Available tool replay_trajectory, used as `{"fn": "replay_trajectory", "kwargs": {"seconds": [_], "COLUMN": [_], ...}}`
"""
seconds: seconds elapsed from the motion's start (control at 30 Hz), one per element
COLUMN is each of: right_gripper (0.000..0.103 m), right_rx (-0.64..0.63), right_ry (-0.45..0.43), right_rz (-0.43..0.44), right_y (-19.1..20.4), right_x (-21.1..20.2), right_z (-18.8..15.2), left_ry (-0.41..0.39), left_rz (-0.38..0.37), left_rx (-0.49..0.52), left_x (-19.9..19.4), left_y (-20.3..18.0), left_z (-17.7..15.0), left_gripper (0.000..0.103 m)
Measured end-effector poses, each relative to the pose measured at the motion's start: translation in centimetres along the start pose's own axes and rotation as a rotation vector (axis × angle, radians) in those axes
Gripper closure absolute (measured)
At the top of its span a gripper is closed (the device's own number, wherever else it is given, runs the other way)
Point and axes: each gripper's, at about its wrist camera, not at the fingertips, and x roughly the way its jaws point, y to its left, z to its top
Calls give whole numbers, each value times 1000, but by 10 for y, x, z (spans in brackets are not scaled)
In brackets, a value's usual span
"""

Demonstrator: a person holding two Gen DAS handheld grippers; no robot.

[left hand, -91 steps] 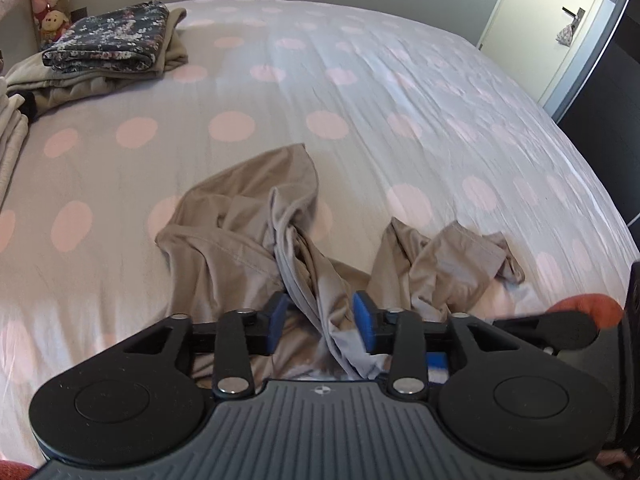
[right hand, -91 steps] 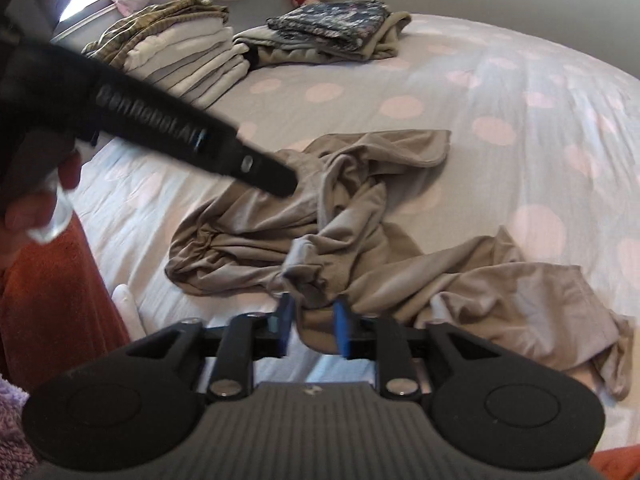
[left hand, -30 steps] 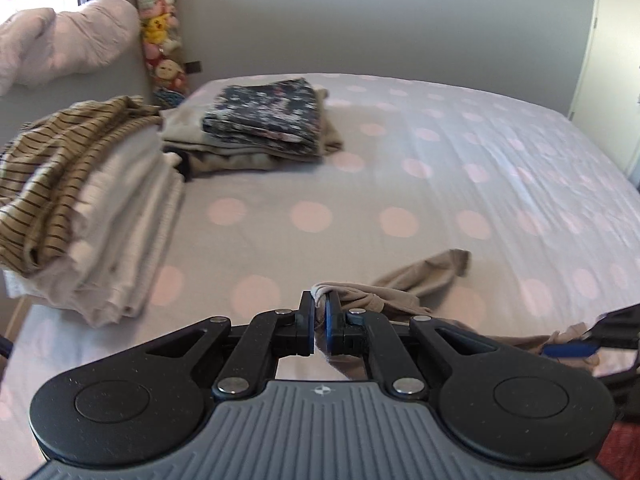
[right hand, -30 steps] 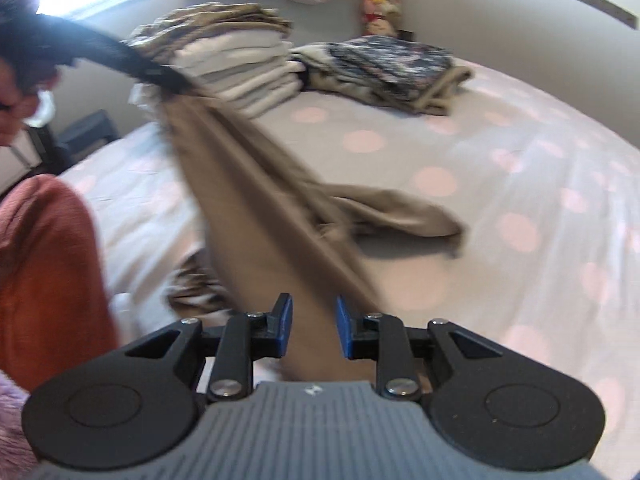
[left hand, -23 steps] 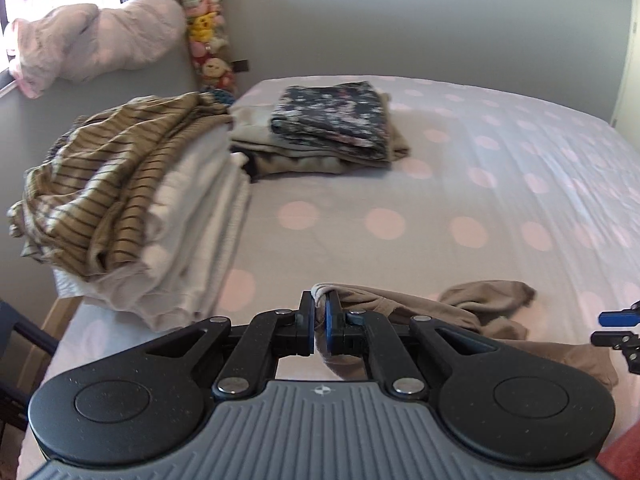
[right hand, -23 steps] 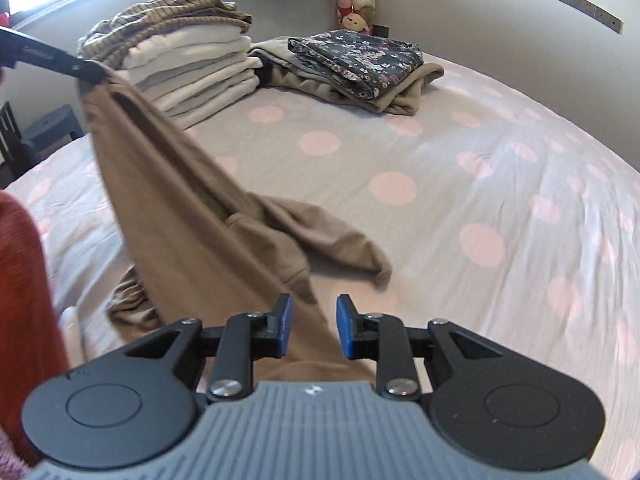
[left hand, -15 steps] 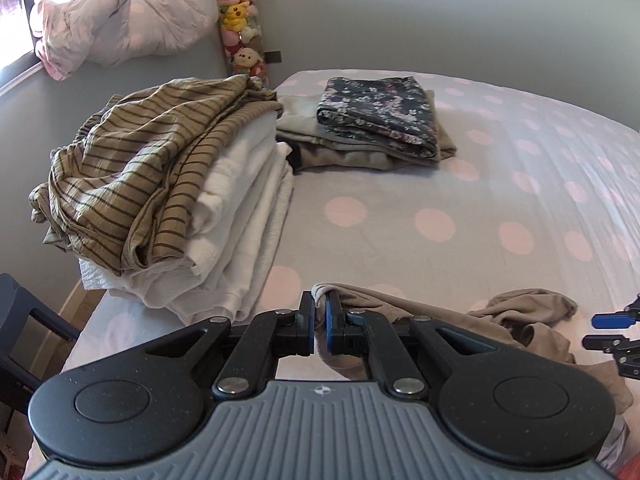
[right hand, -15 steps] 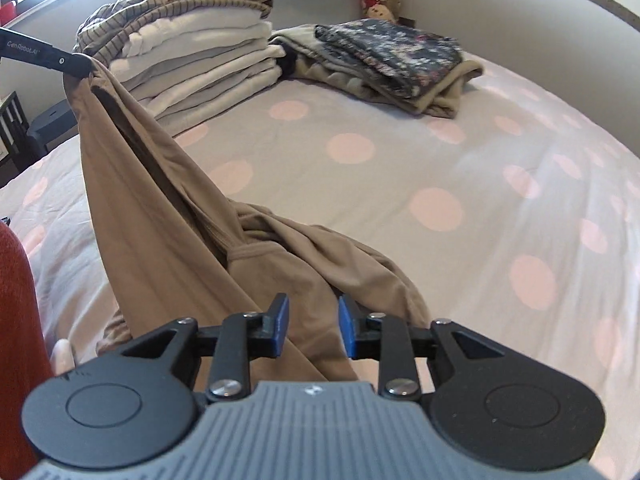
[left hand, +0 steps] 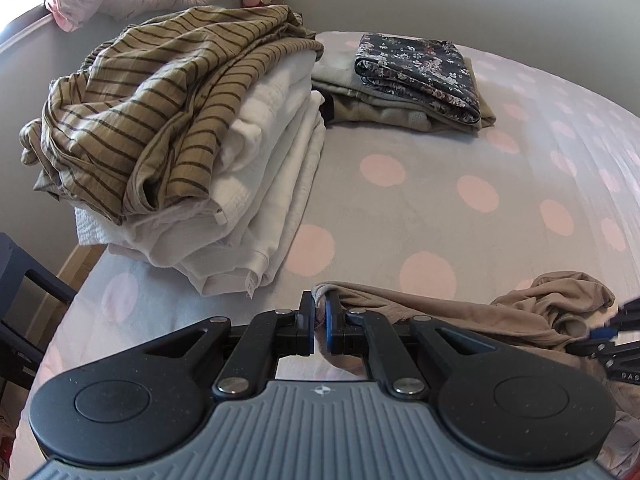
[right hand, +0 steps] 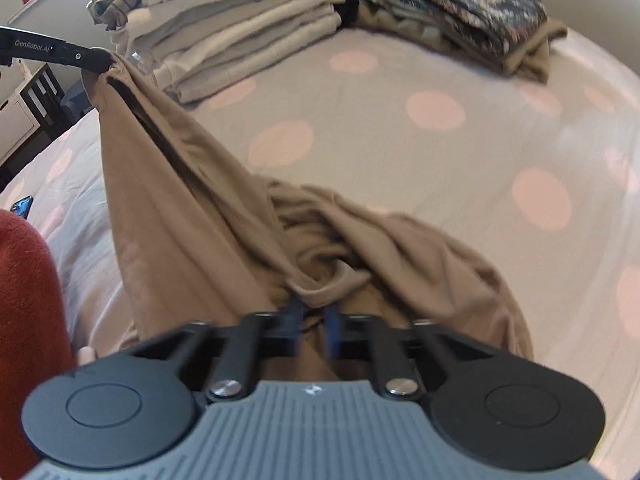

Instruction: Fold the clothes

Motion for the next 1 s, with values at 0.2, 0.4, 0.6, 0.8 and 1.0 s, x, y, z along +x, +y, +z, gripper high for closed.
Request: {"fn": "replay_trajectory", "kwargs": {"seconds": [0.2, 0.4, 0.6, 0.8, 1.0], "right_gripper": [100, 100, 100, 100, 100], "right_rx": [24, 28, 59, 82, 115], "right_ry": [-115, -293, -555, -765, -729], "right_rz": [-129, -334, -542, -709, -758], "right_y": [-2, 2, 6, 20, 20], "right_x": [-56, -139, -247, -335, -347], "right_z": [-20, -22, -18, -32, -63], "left_ry": [-36, -159, -333, -460, -421], "left_rz": [-44, -122, -195, -271, -351], "left_rx": [4, 52, 141, 199, 264], "left_x": [-9, -53, -118, -168, -162], "left_y": [-9, -42, -88, -122, -147], "left_z": [4, 27, 53, 66, 63], "left_gripper": [100, 100, 100, 100, 100]}}
